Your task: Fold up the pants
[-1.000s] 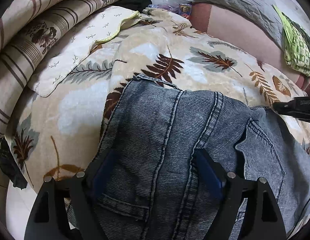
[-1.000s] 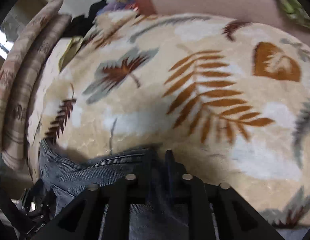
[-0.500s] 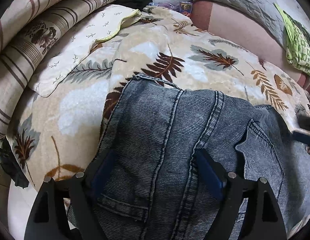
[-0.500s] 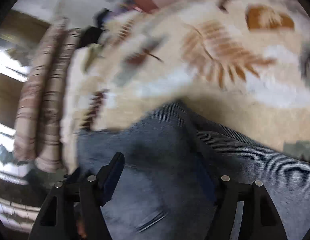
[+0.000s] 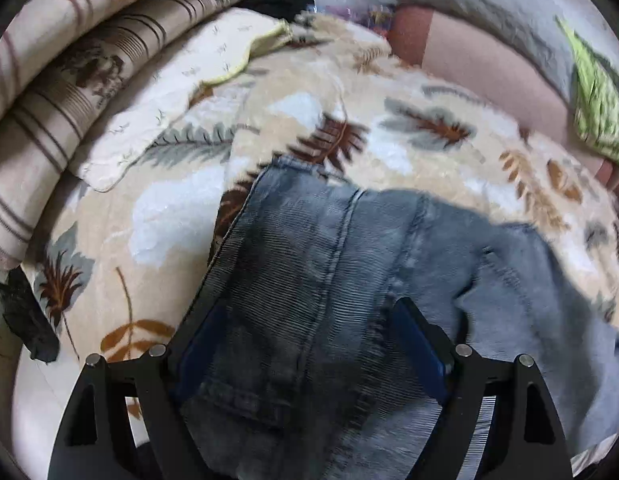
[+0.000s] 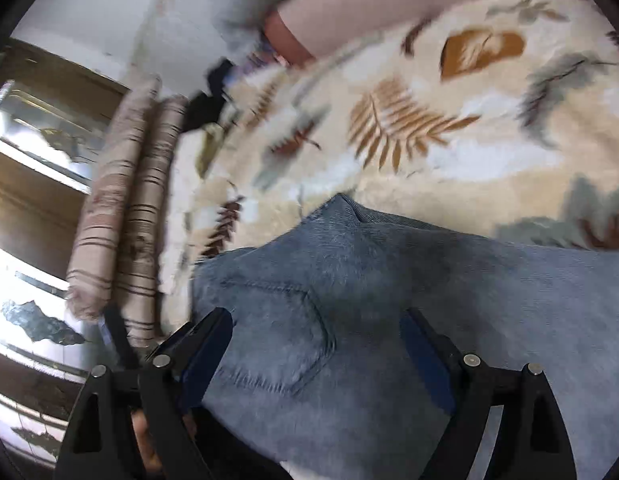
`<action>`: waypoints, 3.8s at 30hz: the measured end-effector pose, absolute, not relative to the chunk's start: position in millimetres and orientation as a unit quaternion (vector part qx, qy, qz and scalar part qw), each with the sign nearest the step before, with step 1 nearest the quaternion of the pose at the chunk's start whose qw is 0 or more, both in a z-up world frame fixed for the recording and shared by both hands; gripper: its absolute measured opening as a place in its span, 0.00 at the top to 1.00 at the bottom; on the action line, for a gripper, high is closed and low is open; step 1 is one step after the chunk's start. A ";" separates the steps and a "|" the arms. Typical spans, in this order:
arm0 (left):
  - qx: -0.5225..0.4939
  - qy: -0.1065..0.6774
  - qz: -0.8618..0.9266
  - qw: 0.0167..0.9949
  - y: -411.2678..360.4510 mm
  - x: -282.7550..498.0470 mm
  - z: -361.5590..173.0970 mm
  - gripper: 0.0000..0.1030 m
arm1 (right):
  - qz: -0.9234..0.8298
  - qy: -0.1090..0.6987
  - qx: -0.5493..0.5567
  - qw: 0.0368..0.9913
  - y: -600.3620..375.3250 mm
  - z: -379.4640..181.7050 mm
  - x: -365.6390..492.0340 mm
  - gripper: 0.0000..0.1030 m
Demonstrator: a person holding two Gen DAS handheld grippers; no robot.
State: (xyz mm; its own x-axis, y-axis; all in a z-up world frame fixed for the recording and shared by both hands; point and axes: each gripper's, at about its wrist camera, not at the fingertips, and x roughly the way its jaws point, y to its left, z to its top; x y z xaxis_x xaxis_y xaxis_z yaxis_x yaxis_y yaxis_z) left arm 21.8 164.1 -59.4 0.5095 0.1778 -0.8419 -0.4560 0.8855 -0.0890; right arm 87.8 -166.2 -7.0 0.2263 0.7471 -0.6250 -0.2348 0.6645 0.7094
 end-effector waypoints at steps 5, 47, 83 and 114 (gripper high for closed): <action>-0.122 0.438 0.129 0.881 105.5 15.0 -35.2 0.17 | 0.263 0.533 0.328 0.734 -269.4 -36.4 4.8 0.15; 0.116 0.522 -0.079 0.841 -169.7 54.7 -98.9 0.04 | 0.015 0.454 0.479 0.751 -465.2 -91.0 -11.0 0.72; 0.030 0.543 -0.036 0.838 -64.1 38.0 -95.2 0.13 | 0.260 0.516 0.374 0.726 -277.6 -51.6 15.9 0.12; -0.017 0.484 -0.052 0.874 -50.2 30.0 -66.2 0.06 | 0.307 0.534 0.329 0.716 -268.3 -39.7 33.3 0.14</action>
State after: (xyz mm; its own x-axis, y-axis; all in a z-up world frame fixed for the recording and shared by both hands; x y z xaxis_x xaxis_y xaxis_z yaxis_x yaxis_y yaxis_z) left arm 30.0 -50.2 -66.2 0.5270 -0.1079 -0.8430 0.0742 0.9940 -0.0808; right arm 33.3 -268.3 -39.7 0.2418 0.7910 -0.5621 -0.0880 0.5947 0.7991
